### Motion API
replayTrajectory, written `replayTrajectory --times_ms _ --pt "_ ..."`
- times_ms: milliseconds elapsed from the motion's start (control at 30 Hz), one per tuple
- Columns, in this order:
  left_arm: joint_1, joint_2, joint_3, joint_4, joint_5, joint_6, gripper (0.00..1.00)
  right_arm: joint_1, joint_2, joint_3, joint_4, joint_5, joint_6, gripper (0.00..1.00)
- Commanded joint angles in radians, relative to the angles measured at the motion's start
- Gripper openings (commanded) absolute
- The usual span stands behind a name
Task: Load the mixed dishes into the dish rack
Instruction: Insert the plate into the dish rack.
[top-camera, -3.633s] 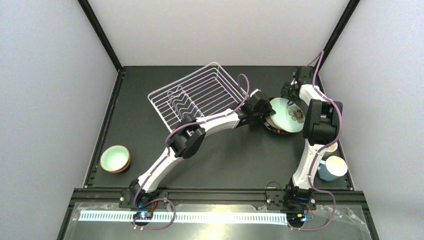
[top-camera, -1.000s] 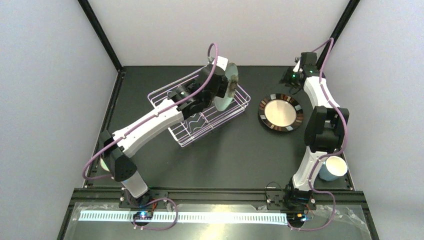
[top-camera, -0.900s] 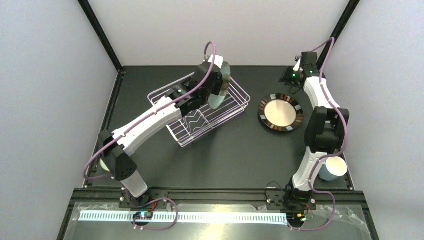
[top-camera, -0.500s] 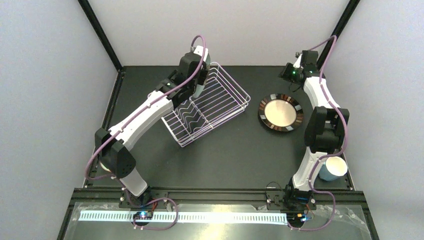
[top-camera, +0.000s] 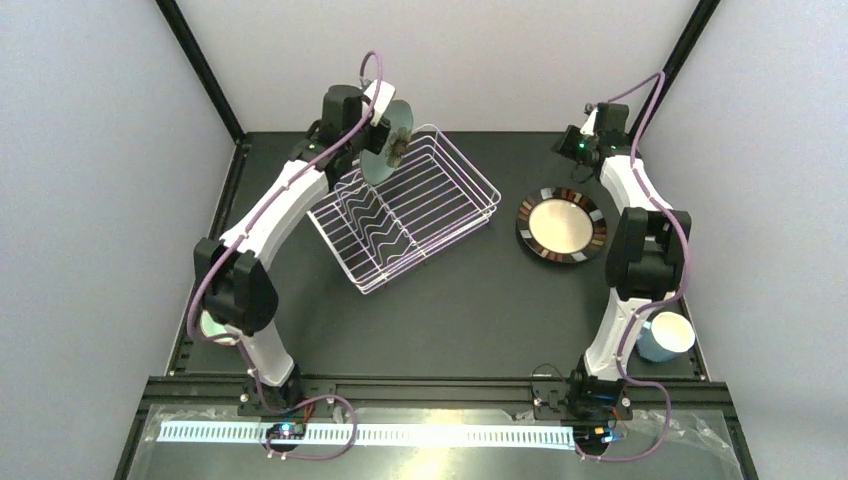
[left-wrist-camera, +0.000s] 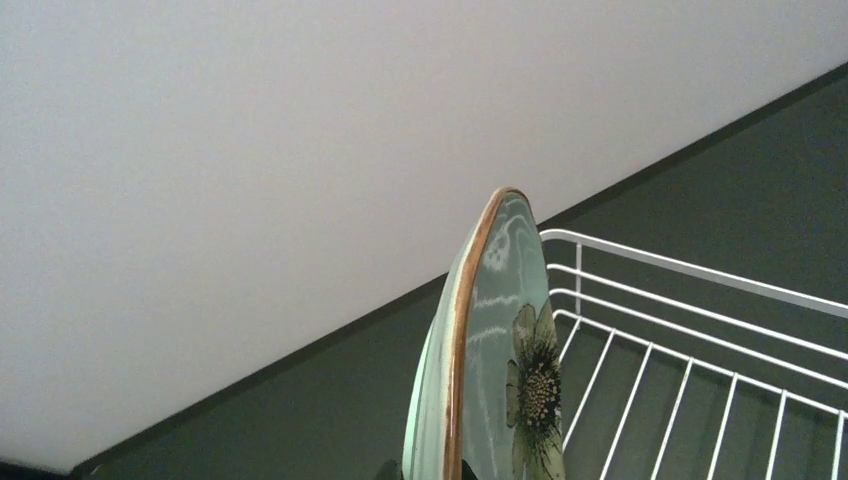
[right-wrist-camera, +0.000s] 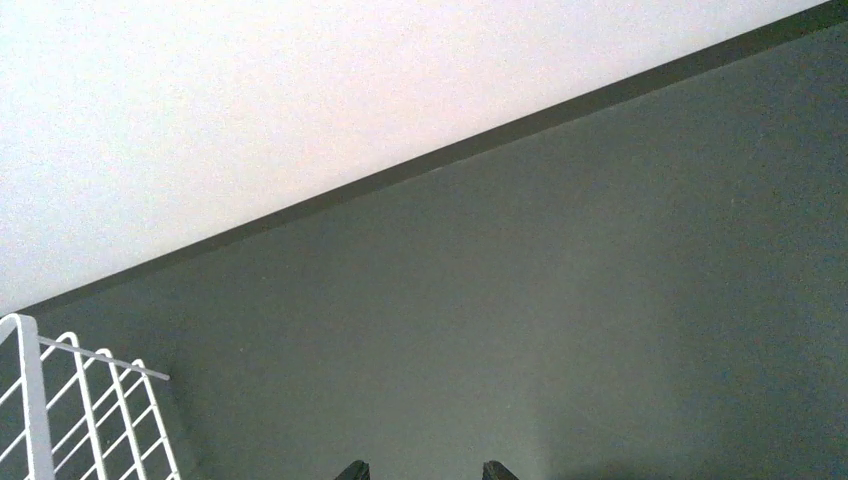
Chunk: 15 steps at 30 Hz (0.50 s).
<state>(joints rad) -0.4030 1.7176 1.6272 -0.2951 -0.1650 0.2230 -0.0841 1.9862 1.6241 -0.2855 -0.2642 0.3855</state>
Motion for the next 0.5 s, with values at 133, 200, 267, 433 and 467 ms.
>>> replayTrajectory --times_ms 133,200,267,433,467 --pt "0.112 0.189 0.251 0.084 0.400 0.089 0.01 0.007 0.062 0.051 0.090 0.038 -0.011 0.64" --pt "0.118 0.233 0.275 0.084 0.426 0.108 0.01 0.010 0.075 0.062 0.109 0.047 -0.009 0.64" --pt "0.119 0.257 0.277 0.099 0.443 0.132 0.01 0.015 0.085 0.065 0.127 0.054 -0.010 0.64" --pt "0.121 0.296 0.269 0.144 0.461 0.183 0.01 0.025 0.092 0.051 0.179 0.071 -0.008 0.64" --pt "0.121 0.296 0.258 0.162 0.466 0.189 0.01 0.028 0.090 0.046 0.189 0.074 -0.008 0.64"
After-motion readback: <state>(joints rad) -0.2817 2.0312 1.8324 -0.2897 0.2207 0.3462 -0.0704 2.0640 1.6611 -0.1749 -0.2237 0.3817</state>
